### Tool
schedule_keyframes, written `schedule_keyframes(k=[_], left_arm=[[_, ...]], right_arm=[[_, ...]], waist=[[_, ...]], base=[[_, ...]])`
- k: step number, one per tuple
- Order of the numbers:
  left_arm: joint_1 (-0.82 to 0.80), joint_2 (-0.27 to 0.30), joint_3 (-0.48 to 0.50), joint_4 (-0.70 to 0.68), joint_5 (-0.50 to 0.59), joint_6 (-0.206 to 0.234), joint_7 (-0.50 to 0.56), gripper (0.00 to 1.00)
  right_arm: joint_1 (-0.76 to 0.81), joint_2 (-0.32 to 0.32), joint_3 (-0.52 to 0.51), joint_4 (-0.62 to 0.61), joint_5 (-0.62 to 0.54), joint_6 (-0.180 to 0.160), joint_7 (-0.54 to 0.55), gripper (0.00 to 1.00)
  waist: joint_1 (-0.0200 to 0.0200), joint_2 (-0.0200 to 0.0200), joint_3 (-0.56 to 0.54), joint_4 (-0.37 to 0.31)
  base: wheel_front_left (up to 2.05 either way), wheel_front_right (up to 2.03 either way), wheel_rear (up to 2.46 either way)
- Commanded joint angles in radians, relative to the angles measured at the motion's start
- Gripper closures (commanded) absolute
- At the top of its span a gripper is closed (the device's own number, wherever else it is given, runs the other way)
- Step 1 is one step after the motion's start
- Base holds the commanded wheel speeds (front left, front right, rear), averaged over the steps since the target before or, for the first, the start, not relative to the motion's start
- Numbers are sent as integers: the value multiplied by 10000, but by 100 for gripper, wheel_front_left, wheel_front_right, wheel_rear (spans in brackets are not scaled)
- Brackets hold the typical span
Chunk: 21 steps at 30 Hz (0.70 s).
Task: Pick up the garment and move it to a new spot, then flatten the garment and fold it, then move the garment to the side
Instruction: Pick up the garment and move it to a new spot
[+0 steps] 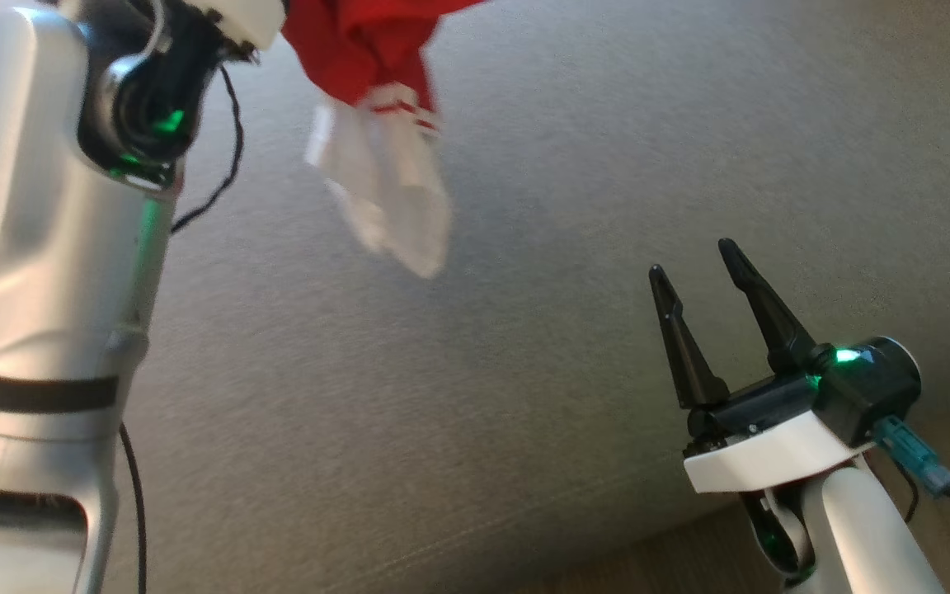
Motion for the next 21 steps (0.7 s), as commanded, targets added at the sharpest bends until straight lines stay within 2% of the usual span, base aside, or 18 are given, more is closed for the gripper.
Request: schedule_keyframes(k=[1,6,10,12,14,15,18,21], left_arm=[[-14,307,282,-171,-166,223,286,100],[463,358,167,656,-95,469,369,100],[1022,782,106,2079,317,515,-168,100],[1344,1084,110,2762,550,407,-706,100],[1687,1350,122,3140,767,-40,-1718,97],[1923,1333,228,3260,613,-325,-2219,0],[2698,1189,569,3493,119,-707,-3526,0],[3535,1110,769,3369,133,-823,-4629,0]], right_arm=[[-317,20,230,-433,150,-2,-63,0],[-529,20,382,-560,397,-2,-63,0],[-729,20,415,-688,641,-2,-63,0],[-806,20,448,-729,740,-2,-63,0],[-826,20,479,-740,782,-2,-63,0],[-814,20,479,-731,793,-2,-63,0],[-708,20,480,-631,704,-2,-63,0],[-566,20,497,-455,471,-2,-63,0]], waist=[[0,-1,646,-966],[0,-1,1272,-1515],[0,-1,1821,-1929],[0,-1,1976,-2064],[0,-1,2020,-2116],[0,-1,1999,-2091],[0,-1,1745,-1792],[0,-1,1265,-1271]], base=[[0,0,0],[0,0,0],[0,0,0],[0,0,0],[0,0,0],[0,0,0],[0,0,0],[0,0,0]])
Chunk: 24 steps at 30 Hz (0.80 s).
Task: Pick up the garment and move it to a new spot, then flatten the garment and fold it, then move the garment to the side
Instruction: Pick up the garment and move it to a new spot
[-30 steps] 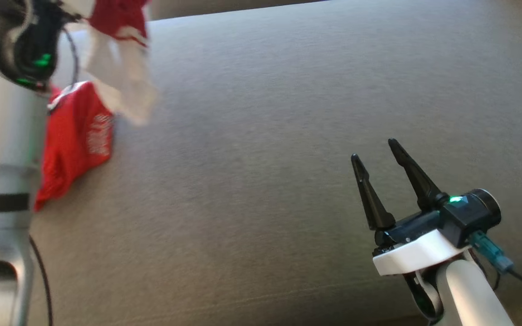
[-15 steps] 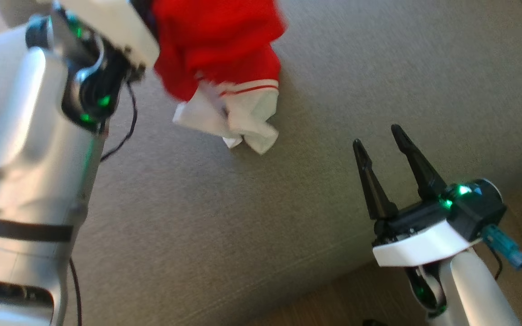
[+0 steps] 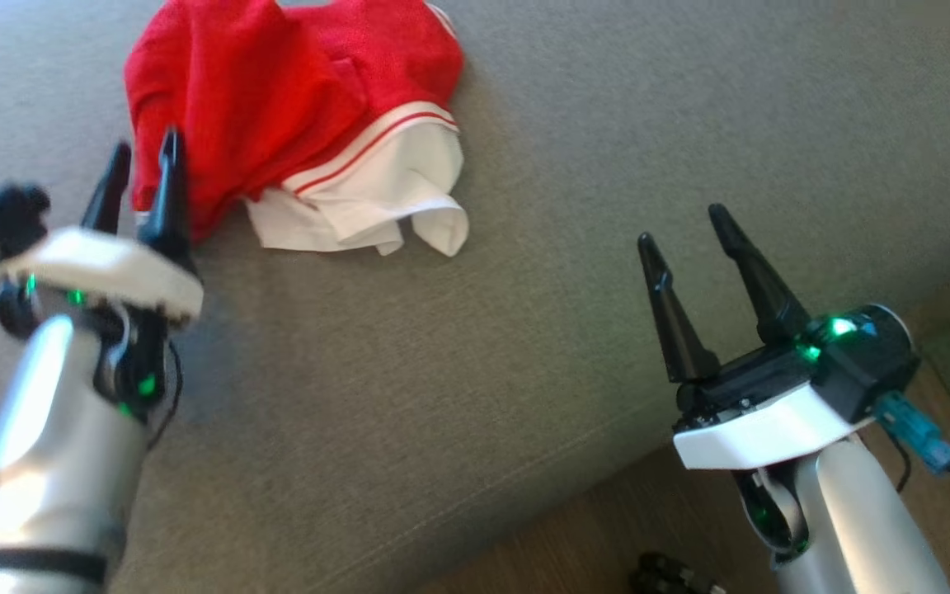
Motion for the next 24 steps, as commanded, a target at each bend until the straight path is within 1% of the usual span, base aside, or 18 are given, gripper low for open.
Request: schedule_keyframes(k=[1,2,3,5,7,9,12,15,16,20,24], left_arm=[[80,307,465,-445,168,-35,-165,0],[395,241,655,-717,419,33,-221,0],[706,171,1054,-1308,870,192,-233,0],[1626,-278,1776,-2684,1995,551,-240,0],[2659,-836,2276,-3870,3073,776,-242,0],[3584,-1409,2669,-4717,3849,815,-243,0],[4737,-1919,2969,-5581,4857,836,-244,0],[5736,-2177,3070,-6228,5446,847,-245,0],[6289,-2269,3208,-6618,5611,940,-245,0],[7211,-2335,3242,-7257,6059,1149,-245,0],[8071,-2345,2856,-7632,6167,1347,-246,0]], right_arm=[[90,14,212,-234,-113,-2,-63,0],[142,14,174,-187,-181,-2,-63,0],[188,14,147,-138,-234,-2,-63,0],[297,14,32,6,-370,-2,-63,0],[427,14,-59,223,-485,-2,-63,0],[608,14,-170,474,-608,-2,-63,0],[992,14,-492,800,-594,-2,-63,0],[1348,14,-634,1034,-831,-2,-63,0],[1501,14,-861,956,-813,-2,-63,0],[1874,14,-1193,615,-896,-2,-63,0],[2616,14,-1434,359,-920,-2,-63,0]], waist=[[-1,0,-666,711],[-1,0,-832,955],[-1,0,-969,1191],[-1,0,-1319,1786],[-1,0,-1670,2348],[-1,0,-2034,2911],[-1,0,-2627,3657],[-1,0,-3177,4195],[-1,0,-3362,4415],[-1,0,-3665,4652],[-1,0,-3955,4783]], base=[[0,0,0],[0,0,0],[0,0,0],[0,0,0],[0,0,0],[0,0,0],[0,0,0],[0,0,0],[0,0,0],[0,0,0],[0,0,0]])
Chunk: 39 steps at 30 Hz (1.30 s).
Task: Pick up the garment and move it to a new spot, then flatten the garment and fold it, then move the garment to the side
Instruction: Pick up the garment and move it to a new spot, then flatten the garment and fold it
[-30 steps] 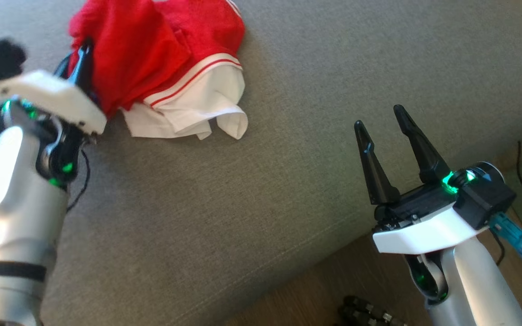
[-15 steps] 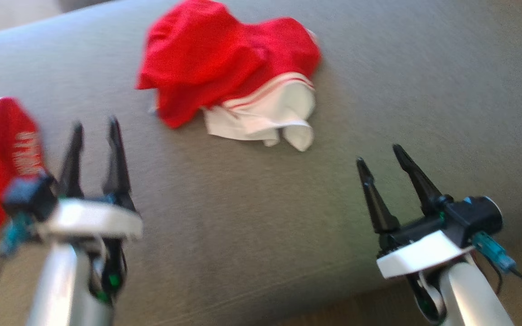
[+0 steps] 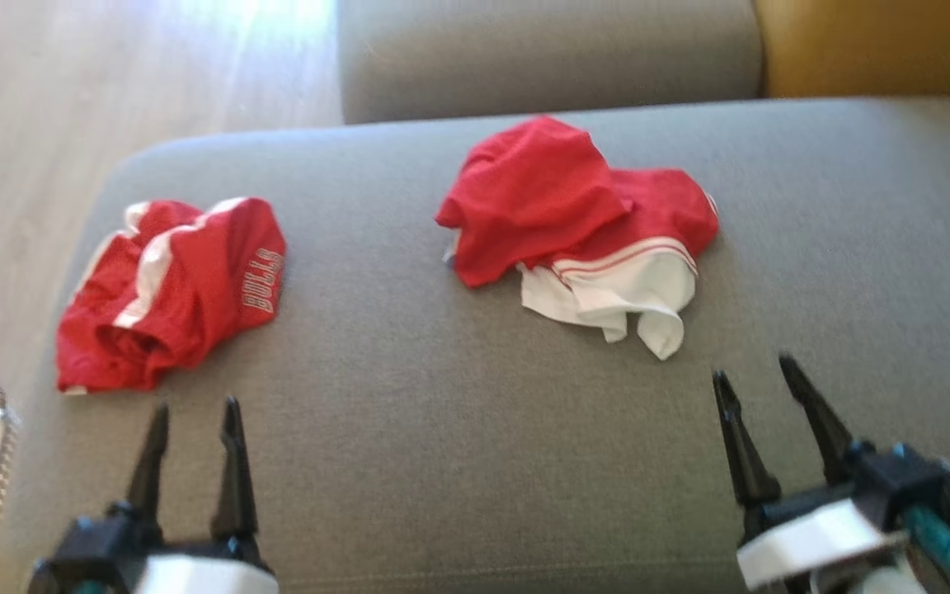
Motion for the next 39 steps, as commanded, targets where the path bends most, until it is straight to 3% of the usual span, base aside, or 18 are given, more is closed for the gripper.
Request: schedule_keyframes(k=[1,39], left_arm=[[63,-29,2,-393,198,88,-50,0],[371,-33,-556,-157,846,341,-51,0]], right_arm=[[348,-28,179,-231,-128,-2,-63,0],[514,-28,328,-44,-46,-2,-63,0]], waist=[[1,-1,-479,354],[1,-1,-715,89]], base=[[0,0,0],[0,0,0]])
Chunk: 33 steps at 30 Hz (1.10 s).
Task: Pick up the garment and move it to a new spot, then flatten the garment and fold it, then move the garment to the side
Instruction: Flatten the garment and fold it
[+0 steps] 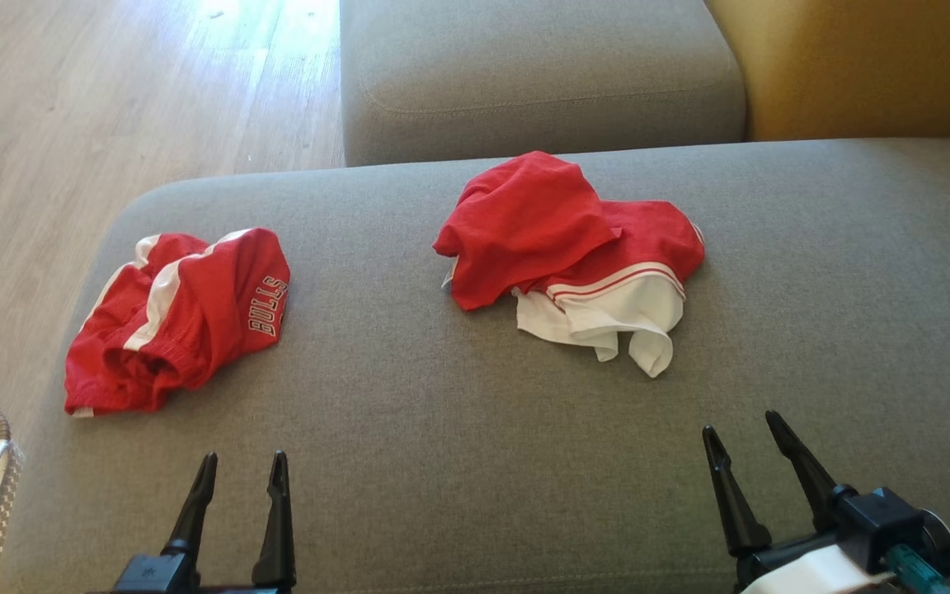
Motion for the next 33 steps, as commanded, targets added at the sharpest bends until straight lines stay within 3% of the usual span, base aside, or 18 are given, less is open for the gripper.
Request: schedule_keyframes(k=[1,22,28,33], left_arm=[[-619,-43,276,-268,91,42,-53,0],[-680,-43,133,-207,178,94,-53,0],[-1255,74,-102,263,580,-599,-53,0],[-2787,254,-1043,1035,1106,-1293,-53,0]], right_arm=[[-486,-74,224,-315,23,-2,-65,0],[-566,-74,292,-306,26,-2,-65,0],[-741,-74,372,-406,54,-2,-65,0],[-1002,-74,333,-617,-32,-2,-65,0]], waist=[[1,-1,11,6],[1,-1,82,-84],[1,-1,308,-549],[1,-1,833,-1293]], base=[[0,0,0],[0,0,0],[0,0,0],[0,0,0]])
